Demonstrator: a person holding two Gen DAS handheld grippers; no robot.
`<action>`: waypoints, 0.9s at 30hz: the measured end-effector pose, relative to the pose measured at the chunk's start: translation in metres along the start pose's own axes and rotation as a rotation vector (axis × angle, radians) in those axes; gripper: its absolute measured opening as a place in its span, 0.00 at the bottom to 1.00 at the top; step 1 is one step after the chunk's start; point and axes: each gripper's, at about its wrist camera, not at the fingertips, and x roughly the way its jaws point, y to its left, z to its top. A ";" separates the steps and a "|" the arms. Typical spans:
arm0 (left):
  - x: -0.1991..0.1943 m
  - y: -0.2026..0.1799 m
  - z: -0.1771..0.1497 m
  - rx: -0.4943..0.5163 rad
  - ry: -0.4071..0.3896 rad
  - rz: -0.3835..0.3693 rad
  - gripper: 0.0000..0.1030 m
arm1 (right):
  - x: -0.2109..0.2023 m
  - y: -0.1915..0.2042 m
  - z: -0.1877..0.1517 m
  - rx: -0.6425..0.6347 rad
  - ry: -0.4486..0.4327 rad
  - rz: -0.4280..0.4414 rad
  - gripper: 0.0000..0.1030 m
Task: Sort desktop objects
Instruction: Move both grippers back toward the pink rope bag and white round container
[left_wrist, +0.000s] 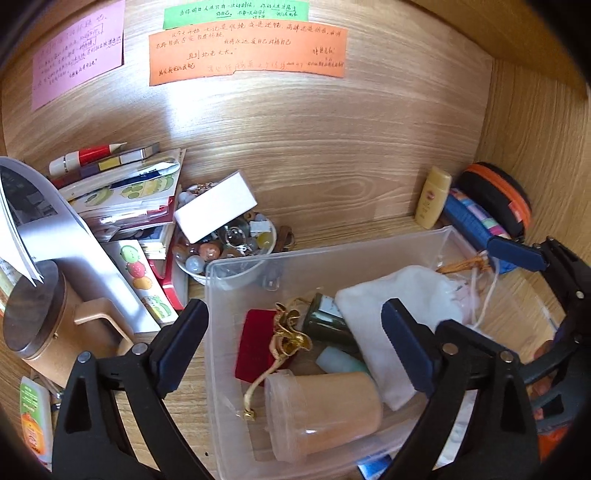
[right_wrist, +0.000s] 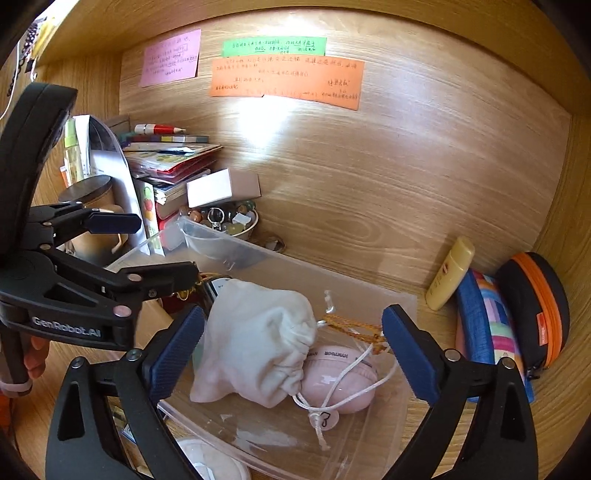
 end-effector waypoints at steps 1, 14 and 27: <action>-0.003 0.000 0.001 -0.002 0.000 -0.017 0.93 | -0.001 -0.002 0.001 0.007 0.006 -0.004 0.94; -0.054 -0.014 -0.001 0.028 -0.059 -0.021 0.98 | -0.075 -0.022 0.003 0.009 -0.053 -0.129 1.00; -0.088 -0.031 -0.064 0.082 -0.047 0.029 0.99 | -0.106 -0.016 -0.041 0.036 -0.006 -0.115 1.00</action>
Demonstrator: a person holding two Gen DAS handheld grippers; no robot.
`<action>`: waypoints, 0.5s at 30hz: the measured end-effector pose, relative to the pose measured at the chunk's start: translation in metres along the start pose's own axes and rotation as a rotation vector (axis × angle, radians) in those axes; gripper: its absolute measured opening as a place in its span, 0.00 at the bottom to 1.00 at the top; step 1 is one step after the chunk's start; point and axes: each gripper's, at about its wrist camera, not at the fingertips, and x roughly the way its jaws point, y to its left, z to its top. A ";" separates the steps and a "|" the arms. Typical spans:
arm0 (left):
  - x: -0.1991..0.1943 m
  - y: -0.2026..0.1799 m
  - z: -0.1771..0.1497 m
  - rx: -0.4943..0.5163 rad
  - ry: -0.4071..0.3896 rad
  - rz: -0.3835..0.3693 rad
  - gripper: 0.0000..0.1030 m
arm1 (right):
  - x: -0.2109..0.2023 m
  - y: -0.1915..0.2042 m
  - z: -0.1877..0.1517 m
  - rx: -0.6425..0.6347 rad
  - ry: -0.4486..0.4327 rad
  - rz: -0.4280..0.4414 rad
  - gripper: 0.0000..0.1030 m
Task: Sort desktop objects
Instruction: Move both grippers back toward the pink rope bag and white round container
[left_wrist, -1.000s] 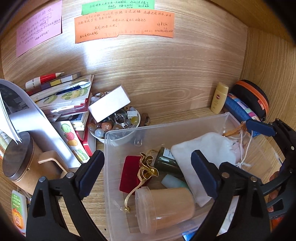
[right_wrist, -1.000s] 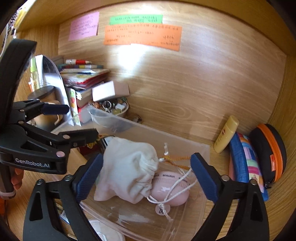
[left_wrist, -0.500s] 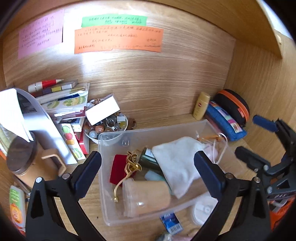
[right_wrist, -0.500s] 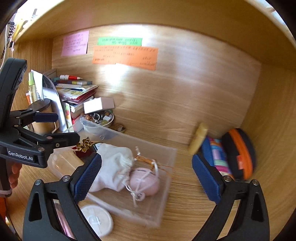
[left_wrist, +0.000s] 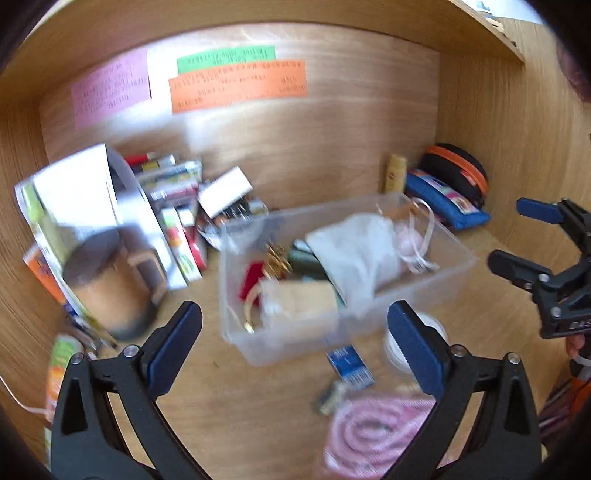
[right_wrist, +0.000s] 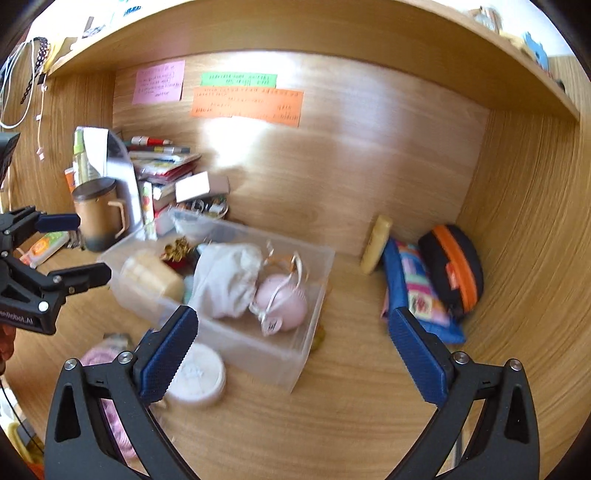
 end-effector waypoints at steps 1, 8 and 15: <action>-0.001 -0.002 -0.005 0.001 0.010 -0.013 0.99 | 0.001 0.001 -0.003 -0.002 0.011 0.004 1.00; -0.005 -0.024 -0.034 0.023 0.063 -0.018 0.99 | 0.002 0.012 -0.022 -0.063 0.052 0.000 1.00; -0.001 -0.040 -0.061 -0.034 0.152 -0.017 0.99 | -0.001 0.009 -0.034 -0.037 0.071 0.026 1.00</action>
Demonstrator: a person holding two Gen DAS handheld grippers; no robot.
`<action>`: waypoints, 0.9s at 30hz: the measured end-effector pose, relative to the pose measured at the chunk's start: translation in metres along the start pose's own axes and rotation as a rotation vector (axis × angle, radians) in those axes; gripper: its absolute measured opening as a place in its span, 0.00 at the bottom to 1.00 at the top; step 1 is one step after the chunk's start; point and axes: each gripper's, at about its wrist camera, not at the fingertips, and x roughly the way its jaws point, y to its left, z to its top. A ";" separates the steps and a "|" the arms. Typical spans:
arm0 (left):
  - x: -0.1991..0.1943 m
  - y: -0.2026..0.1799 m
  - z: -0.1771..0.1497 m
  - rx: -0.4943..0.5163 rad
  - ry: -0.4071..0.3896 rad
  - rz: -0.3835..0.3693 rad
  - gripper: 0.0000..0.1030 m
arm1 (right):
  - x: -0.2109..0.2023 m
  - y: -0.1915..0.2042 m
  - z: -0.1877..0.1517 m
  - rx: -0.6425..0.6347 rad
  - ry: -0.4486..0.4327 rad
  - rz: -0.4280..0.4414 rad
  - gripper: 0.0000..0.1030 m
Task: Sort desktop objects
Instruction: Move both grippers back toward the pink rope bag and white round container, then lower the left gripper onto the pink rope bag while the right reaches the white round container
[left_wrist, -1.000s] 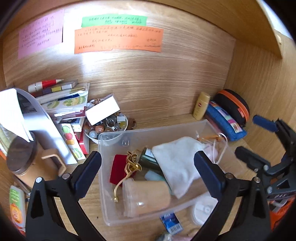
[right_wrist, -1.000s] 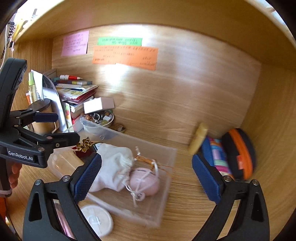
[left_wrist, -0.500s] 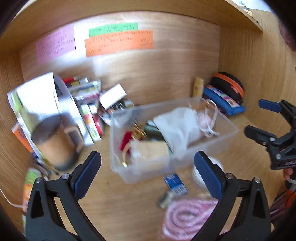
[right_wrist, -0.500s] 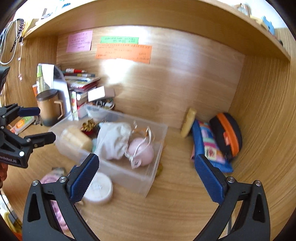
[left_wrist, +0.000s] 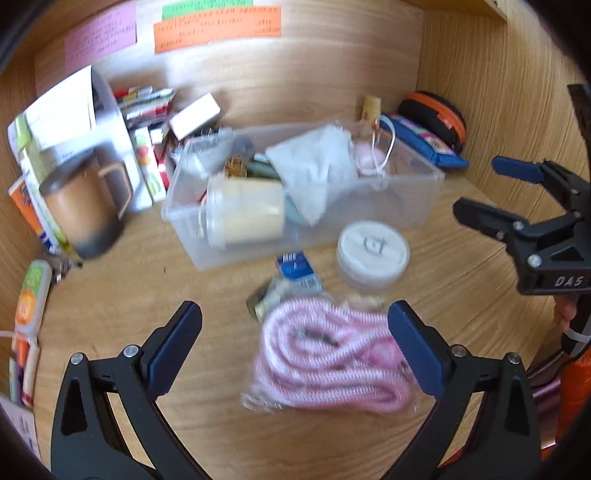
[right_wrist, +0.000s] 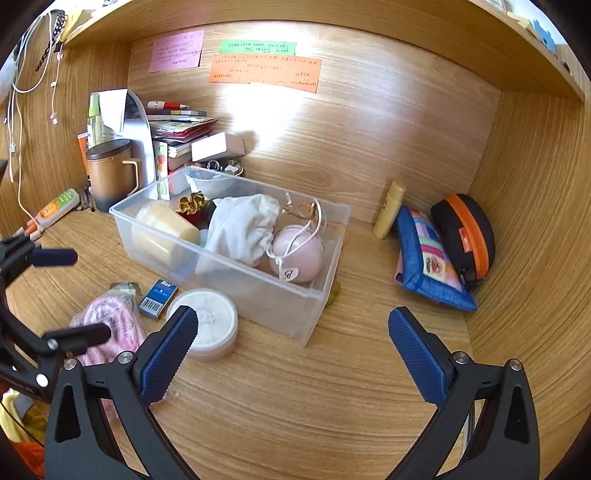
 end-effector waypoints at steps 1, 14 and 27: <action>0.001 -0.002 -0.003 -0.007 0.006 0.004 0.99 | -0.001 0.000 -0.002 0.001 0.001 0.002 1.00; 0.011 -0.041 -0.018 0.002 0.062 0.012 0.99 | -0.009 -0.005 -0.028 -0.006 0.008 0.036 1.00; 0.016 -0.037 -0.022 0.030 0.048 0.094 1.00 | 0.009 0.004 -0.029 -0.002 0.044 0.107 1.00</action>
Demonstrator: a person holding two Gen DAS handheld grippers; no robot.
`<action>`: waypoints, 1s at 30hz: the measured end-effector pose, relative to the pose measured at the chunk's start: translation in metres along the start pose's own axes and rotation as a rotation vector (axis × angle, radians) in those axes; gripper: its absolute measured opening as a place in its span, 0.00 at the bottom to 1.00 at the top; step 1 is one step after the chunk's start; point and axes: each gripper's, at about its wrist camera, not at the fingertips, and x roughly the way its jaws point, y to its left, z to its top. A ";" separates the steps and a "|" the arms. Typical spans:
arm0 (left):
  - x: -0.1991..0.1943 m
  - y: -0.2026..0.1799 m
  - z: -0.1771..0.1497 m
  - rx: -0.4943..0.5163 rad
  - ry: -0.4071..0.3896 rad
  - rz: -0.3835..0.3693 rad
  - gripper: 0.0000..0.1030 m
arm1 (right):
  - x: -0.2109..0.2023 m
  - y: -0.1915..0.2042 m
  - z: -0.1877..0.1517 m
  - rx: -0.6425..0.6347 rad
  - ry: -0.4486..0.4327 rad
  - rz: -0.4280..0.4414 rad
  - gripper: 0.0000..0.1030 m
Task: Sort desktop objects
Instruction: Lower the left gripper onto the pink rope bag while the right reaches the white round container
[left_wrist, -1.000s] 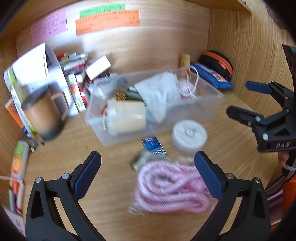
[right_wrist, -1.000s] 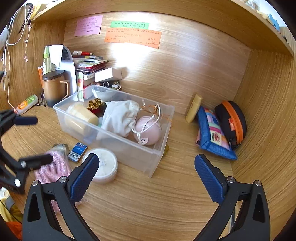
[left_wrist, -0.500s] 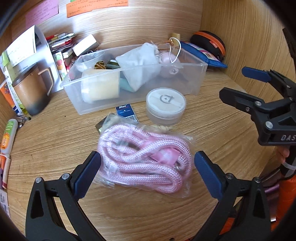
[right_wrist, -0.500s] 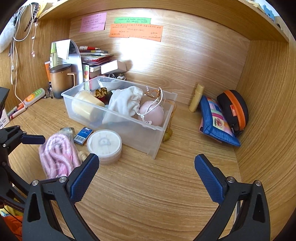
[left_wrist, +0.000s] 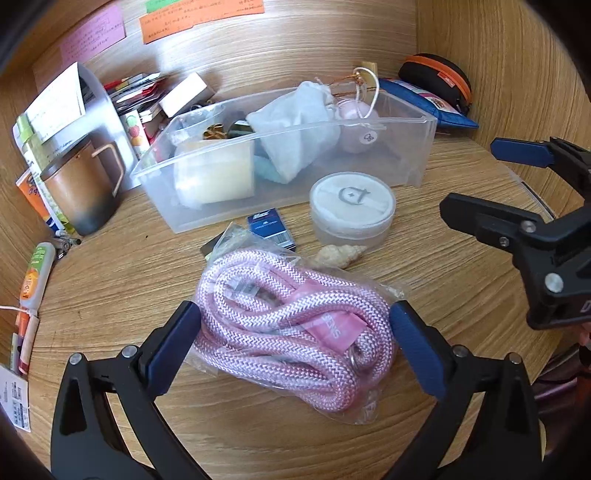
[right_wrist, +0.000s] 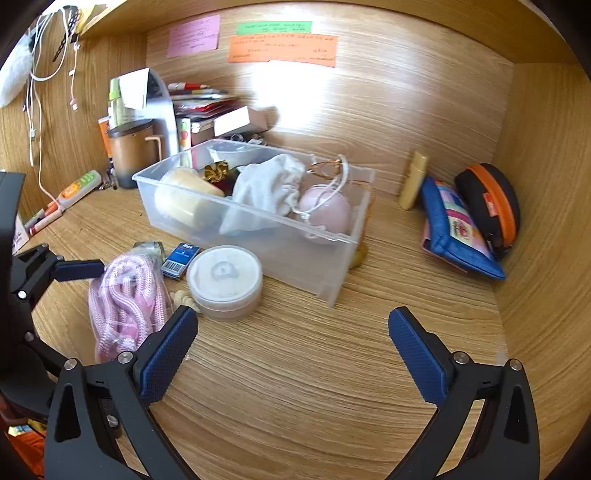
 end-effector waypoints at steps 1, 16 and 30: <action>-0.002 0.004 -0.002 -0.001 0.002 0.001 1.00 | 0.002 0.002 0.001 -0.006 0.004 0.002 1.00; -0.023 0.078 -0.027 -0.125 0.011 0.017 1.00 | 0.054 0.024 0.010 0.064 0.125 0.176 0.98; -0.025 0.120 -0.045 -0.378 0.098 -0.119 1.00 | 0.073 0.037 0.014 0.061 0.167 0.186 0.91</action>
